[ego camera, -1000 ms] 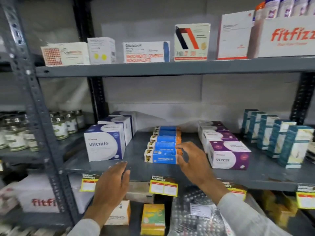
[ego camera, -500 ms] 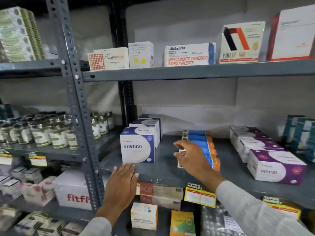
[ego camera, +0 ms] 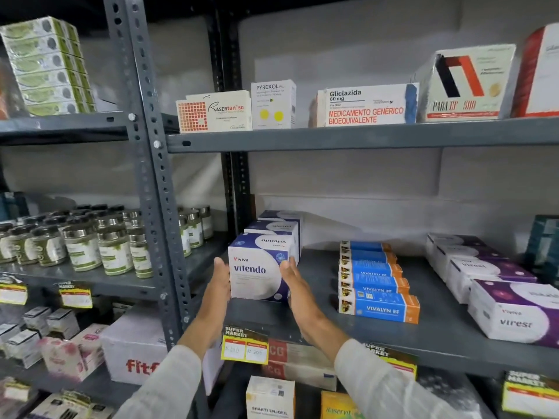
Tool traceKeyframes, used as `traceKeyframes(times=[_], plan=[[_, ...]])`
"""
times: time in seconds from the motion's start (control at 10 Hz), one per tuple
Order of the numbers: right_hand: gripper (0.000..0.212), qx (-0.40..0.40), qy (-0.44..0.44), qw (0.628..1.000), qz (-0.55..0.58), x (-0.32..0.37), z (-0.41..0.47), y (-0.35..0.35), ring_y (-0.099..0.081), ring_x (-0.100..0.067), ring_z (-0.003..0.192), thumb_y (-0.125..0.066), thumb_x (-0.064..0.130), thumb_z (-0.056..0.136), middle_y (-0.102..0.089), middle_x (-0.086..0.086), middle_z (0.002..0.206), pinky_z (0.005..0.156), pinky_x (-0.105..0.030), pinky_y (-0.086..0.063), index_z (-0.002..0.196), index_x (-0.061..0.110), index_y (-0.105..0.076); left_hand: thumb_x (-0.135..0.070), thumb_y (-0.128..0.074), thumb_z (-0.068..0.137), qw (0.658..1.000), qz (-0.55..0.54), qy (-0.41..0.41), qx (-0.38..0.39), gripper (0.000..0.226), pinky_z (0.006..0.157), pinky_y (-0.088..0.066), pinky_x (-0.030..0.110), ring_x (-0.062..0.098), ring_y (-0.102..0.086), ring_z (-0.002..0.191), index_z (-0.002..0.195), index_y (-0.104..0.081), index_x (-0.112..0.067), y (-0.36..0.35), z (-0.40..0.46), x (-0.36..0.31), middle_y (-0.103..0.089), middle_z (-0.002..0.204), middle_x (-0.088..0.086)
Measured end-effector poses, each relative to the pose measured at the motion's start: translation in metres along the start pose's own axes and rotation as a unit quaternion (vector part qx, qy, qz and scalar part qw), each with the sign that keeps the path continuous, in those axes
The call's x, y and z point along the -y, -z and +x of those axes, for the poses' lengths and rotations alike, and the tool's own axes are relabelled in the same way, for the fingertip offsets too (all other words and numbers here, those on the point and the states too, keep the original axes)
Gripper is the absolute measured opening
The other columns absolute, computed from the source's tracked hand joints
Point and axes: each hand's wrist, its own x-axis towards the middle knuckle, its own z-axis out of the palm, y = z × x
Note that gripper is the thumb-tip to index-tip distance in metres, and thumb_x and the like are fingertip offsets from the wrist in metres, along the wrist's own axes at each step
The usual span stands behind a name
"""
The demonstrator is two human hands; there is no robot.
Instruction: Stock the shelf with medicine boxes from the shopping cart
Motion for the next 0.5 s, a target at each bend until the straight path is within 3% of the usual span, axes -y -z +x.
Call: traceKeyframes(times=[0.1, 0.2, 0.3, 0.4, 0.5], plan=[[0.084, 0.000, 0.006, 1.000, 0.000, -0.0014, 0.0027, -0.0054, -0.051, -0.015, 0.136, -0.046, 0.074, 0.086, -0.060, 0.008, 0.143, 0.121, -0.043, -0.035, 0.158, 0.034, -0.031, -0.076, -0.015, 0.093, 1.000, -0.012, 0.014, 0.001, 0.059, 0.088, -0.041, 0.018, -0.013, -0.068, 0.094, 0.111, -0.062, -0.045, 0.0050, 0.0083, 0.0018, -0.075, 0.095, -0.032], [0.085, -0.008, 0.011, 1.000, 0.003, -0.0028, 0.0035, -0.0080, -0.050, -0.014, 0.136, -0.046, 0.076, 0.086, -0.059, 0.008, 0.144, 0.119, -0.039, -0.036, 0.159, 0.036, -0.029, -0.073, -0.015, 0.097, 1.000, -0.011, 0.017, -0.007, 0.056, 0.098, -0.038, 0.021, -0.007, -0.059, 0.108, 0.121, -0.057, -0.044, 0.0072, 0.0117, 0.0078, -0.067, 0.113, -0.025], [0.089, -0.010, 0.009, 1.000, -0.006, -0.0058, 0.0036, -0.0087, -0.048, -0.015, 0.139, -0.046, 0.080, 0.084, -0.056, 0.007, 0.148, 0.122, -0.044, -0.034, 0.160, 0.038, -0.026, -0.071, -0.016, 0.098, 0.999, -0.021, 0.025, -0.008, 0.067, 0.109, -0.032, 0.028, 0.009, -0.054, 0.123, 0.142, -0.051, -0.033, 0.0089, 0.0109, 0.0098, -0.060, 0.131, -0.012], [0.089, -0.011, -0.001, 1.000, -0.029, -0.0042, -0.0009, -0.0108, -0.049, -0.014, 0.137, -0.046, 0.080, 0.083, -0.056, 0.008, 0.145, 0.117, -0.038, -0.037, 0.160, 0.040, -0.025, -0.072, -0.018, 0.097, 1.000, -0.015, 0.024, 0.002, 0.074, 0.110, -0.032, 0.028, 0.010, -0.052, 0.125, 0.149, -0.046, -0.028, 0.0097, 0.0099, 0.0075, -0.056, 0.135, -0.009], [0.082, -0.020, 0.016, 0.999, -0.046, 0.0029, -0.0049, -0.0037, -0.050, -0.015, 0.137, -0.045, 0.073, 0.090, -0.054, 0.006, 0.147, 0.117, -0.041, -0.041, 0.160, 0.036, -0.023, -0.069, -0.022, 0.099, 1.000, 0.006, -0.004, -0.028, 0.057, 0.104, -0.041, 0.026, 0.007, -0.061, 0.120, 0.132, -0.058, -0.040, 0.0052, 0.0049, 0.0038, -0.061, 0.132, -0.013]])
